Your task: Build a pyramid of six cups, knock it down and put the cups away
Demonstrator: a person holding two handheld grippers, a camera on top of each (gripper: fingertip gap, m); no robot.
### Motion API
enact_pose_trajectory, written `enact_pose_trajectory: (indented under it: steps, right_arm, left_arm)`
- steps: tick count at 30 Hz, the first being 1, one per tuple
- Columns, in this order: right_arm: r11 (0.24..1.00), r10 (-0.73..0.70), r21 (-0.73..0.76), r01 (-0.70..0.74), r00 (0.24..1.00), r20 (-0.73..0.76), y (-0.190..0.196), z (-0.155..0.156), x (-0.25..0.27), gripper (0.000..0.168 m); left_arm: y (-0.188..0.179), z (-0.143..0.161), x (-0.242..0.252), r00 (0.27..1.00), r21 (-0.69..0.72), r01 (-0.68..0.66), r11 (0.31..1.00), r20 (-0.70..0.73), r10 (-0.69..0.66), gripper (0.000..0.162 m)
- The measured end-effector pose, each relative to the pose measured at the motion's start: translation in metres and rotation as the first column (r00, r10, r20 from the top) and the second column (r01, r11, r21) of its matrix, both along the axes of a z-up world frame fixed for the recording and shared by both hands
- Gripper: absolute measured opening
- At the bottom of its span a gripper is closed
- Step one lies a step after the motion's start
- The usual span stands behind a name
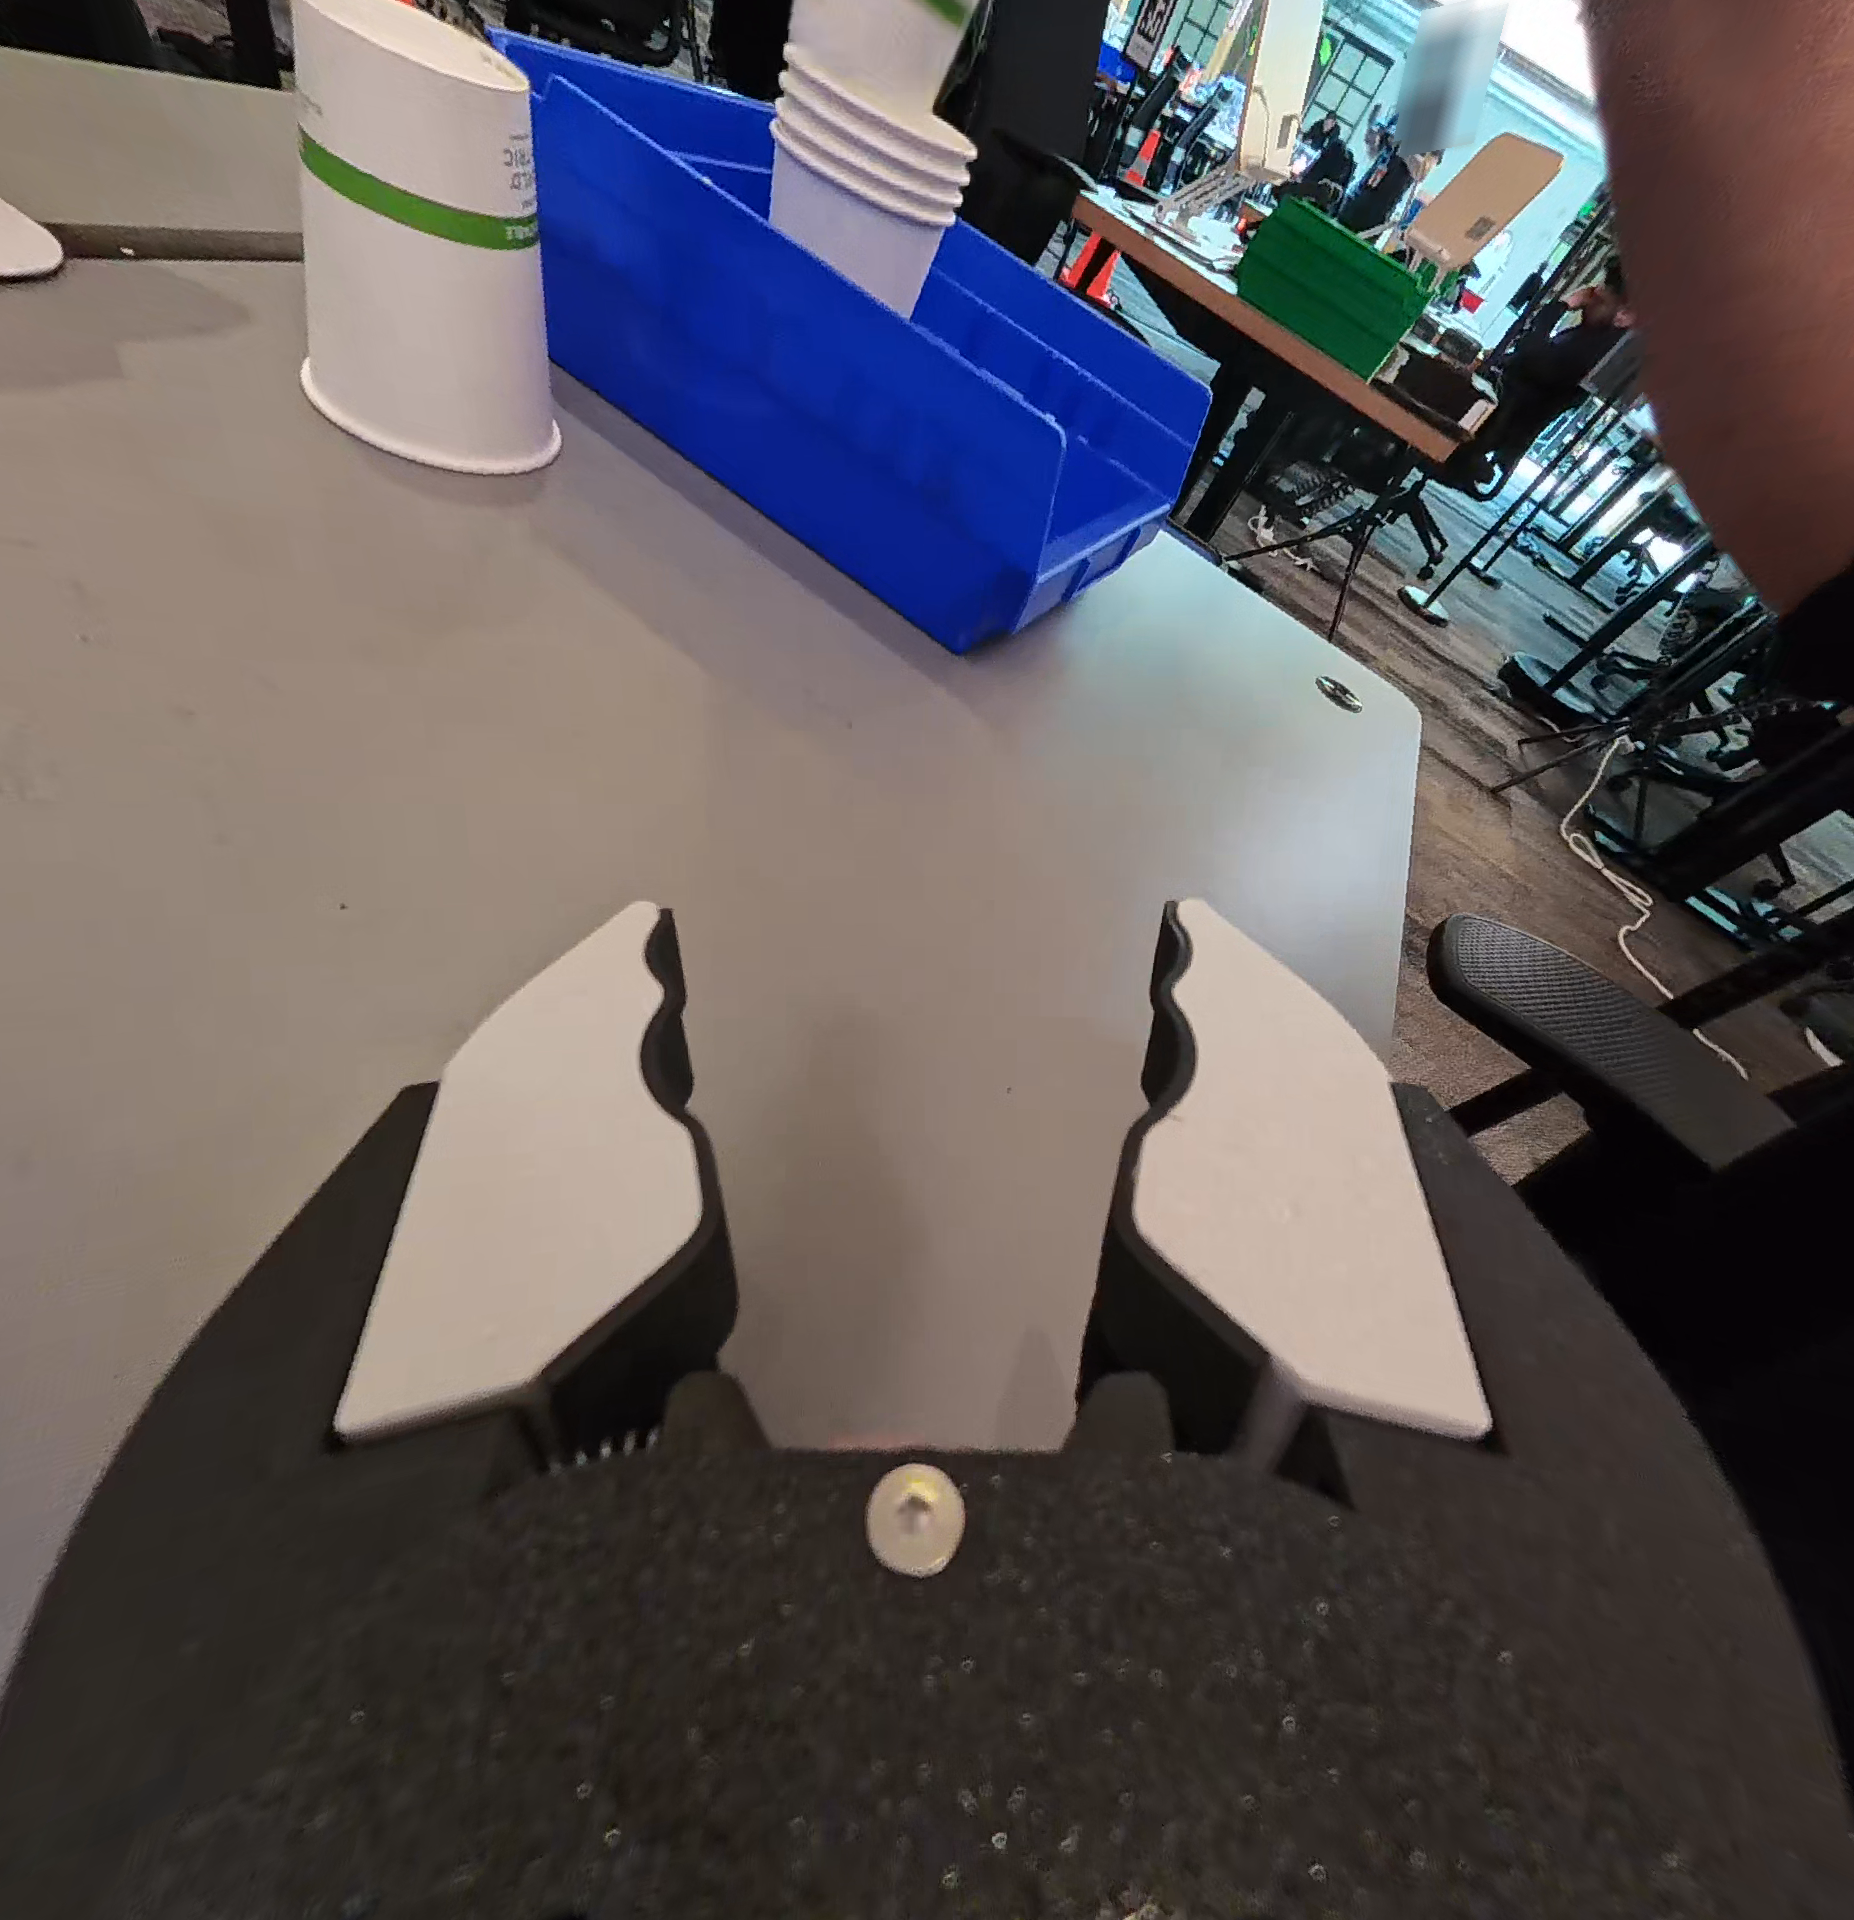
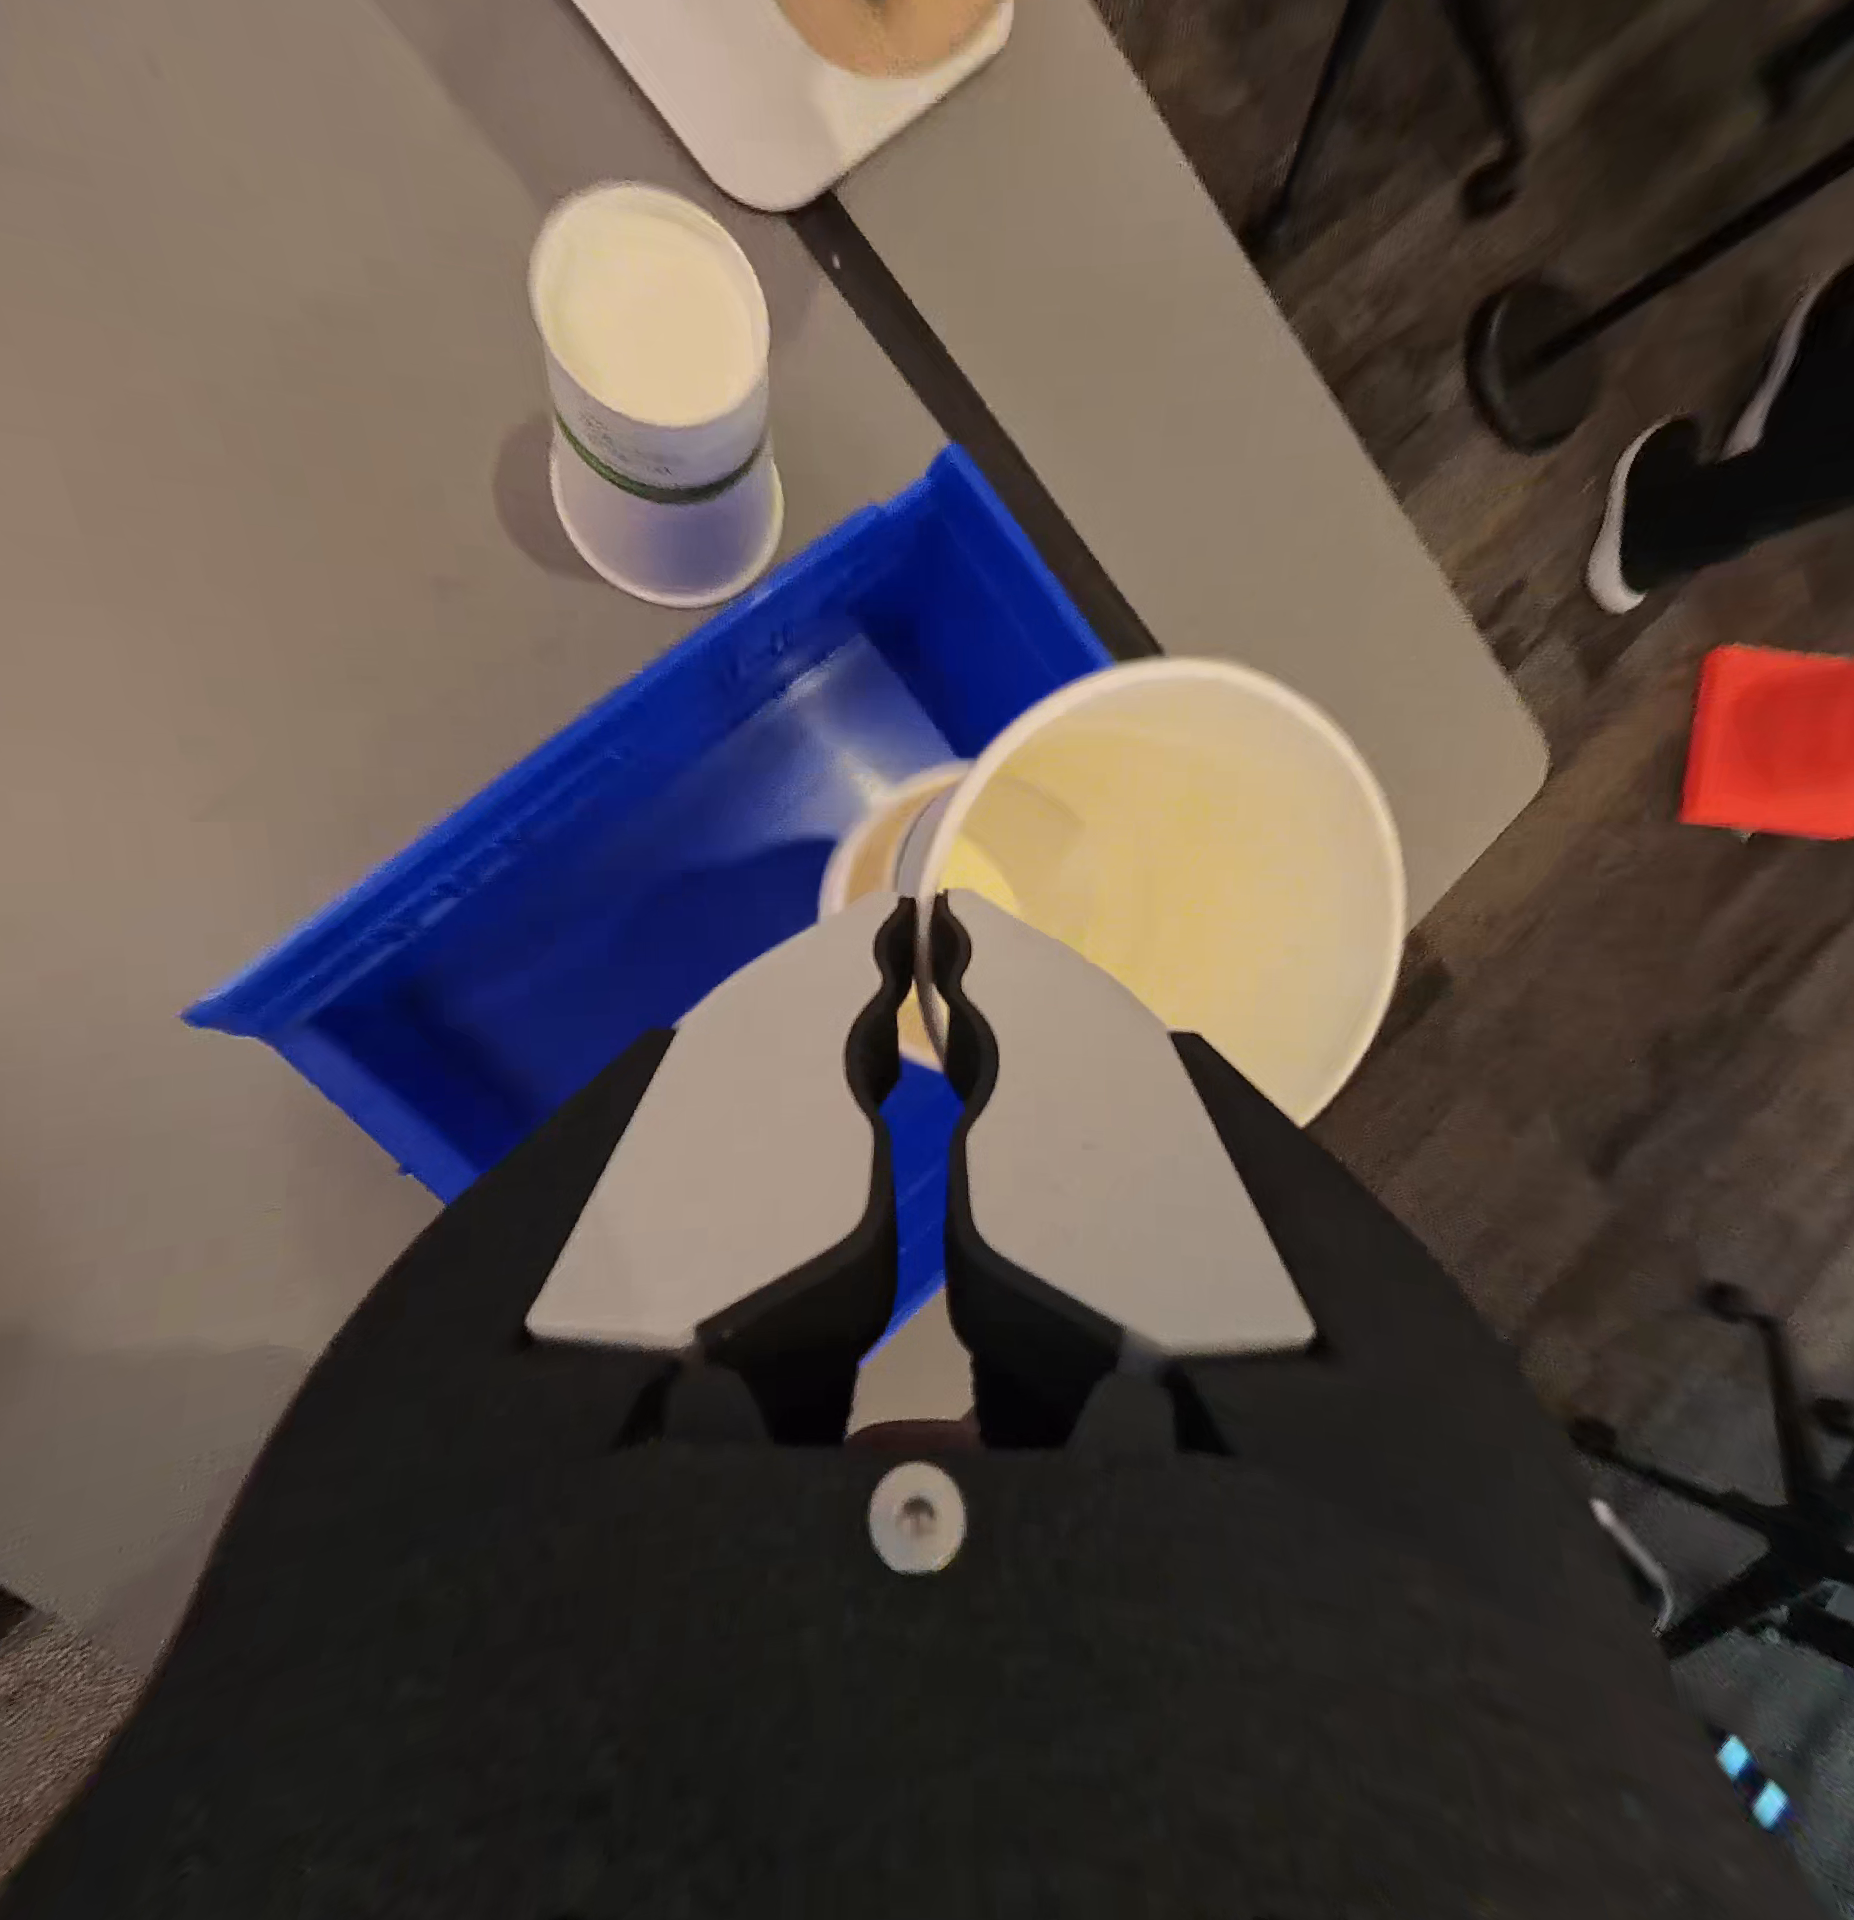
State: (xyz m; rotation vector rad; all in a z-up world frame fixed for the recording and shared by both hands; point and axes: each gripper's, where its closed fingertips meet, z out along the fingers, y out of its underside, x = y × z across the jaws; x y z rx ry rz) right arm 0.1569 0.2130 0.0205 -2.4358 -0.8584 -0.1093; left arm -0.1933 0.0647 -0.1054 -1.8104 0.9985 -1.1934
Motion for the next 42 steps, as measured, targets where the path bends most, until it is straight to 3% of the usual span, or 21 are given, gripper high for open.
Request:
enact_pose_trajectory:
  steps: [6, 9, 13, 15, 17, 20, 22, 25, 28, 32, 35, 37, 42]
  right_arm:
    - [0.988, -0.021, -0.155, 0.012, 0.998, -0.053, 0.004, -0.066, 0.007, 0.003]
    - [0.986, -0.034, -0.164, 0.022, 0.997, -0.069, 0.001, -0.074, 0.006, 0.02]
    - [0.998, -0.027, 0.057, 0.035, 0.99, -0.136, -0.009, -0.038, -0.029, 0.035]
    - [0.977, 0.043, 0.214, 0.01, 0.97, -0.239, -0.026, -0.018, -0.078, 0.04]
    - [0.949, 0.162, 0.313, -0.036, 0.908, -0.386, -0.055, -0.019, -0.143, 0.048]
    - [0.955, 0.246, 0.285, -0.085, 0.766, -0.594, -0.104, -0.065, -0.239, 0.052]
    - [0.974, 0.213, 0.195, -0.112, 0.733, -0.646, -0.128, -0.115, -0.285, 0.05]
    - [0.975, 0.203, 0.044, -0.217, 0.8, -0.565, -0.155, -0.176, -0.314, 0.051]
    - [0.974, 0.2, 0.024, -0.226, 0.802, -0.563, -0.153, -0.173, -0.314, 0.052]
    - [0.974, 0.205, 0.006, -0.226, 0.876, -0.437, -0.113, -0.139, -0.284, 0.065]
    - [0.974, 0.225, 0.022, -0.224, 0.964, -0.14, -0.046, -0.1, -0.231, 0.065]
    - [0.974, 0.227, 0.005, -0.227, 0.974, -0.027, 0.006, -0.08, -0.201, 0.064]
    - [0.966, 0.177, -0.205, -0.155, 0.98, 0.092, 0.091, -0.087, -0.143, 0.082]
  left_arm:
    - [-0.005, -0.008, 0.002, 0.999, 0.014, 0.031, 0.999, -0.038, -0.03, 0.085]
    - [-0.008, -0.012, 0.002, 0.998, 0.001, 0.043, 0.999, -0.045, -0.043, 0.085]
    - [-0.007, -0.013, -0.002, 0.997, 0.028, 0.04, 0.999, -0.061, -0.038, 0.085]
    - [-0.004, -0.012, -0.004, 0.997, 0.045, 0.027, 0.999, -0.07, -0.024, 0.085]
    - [-0.001, -0.011, -0.006, 0.998, 0.053, 0.015, 0.998, -0.068, -0.011, 0.084]
    - [0.004, -0.01, -0.009, 0.998, 0.06, -0.007, 0.998, -0.069, 0.011, 0.083]
    - [0.006, -0.009, -0.01, 0.998, 0.063, -0.014, 0.998, -0.065, 0.018, 0.082]
    - [0.01, -0.006, -0.012, 0.998, 0.071, -0.024, 0.997, -0.058, 0.028, 0.082]
    - [0.014, -0.006, -0.013, 0.997, 0.073, -0.031, 0.997, -0.063, 0.035, 0.081]
    - [0.016, -0.006, -0.013, 0.997, 0.07, -0.029, 0.997, -0.062, 0.034, 0.081]
    - [0.015, -0.008, -0.012, 0.998, 0.061, -0.019, 0.998, -0.064, 0.023, 0.081]
    - [0.014, -0.01, -0.011, 0.997, 0.061, -0.011, 0.998, -0.076, 0.016, 0.081]
    - [0.008, -0.012, -0.009, 0.995, 0.083, 0.011, 0.996, -0.1, -0.002, 0.081]
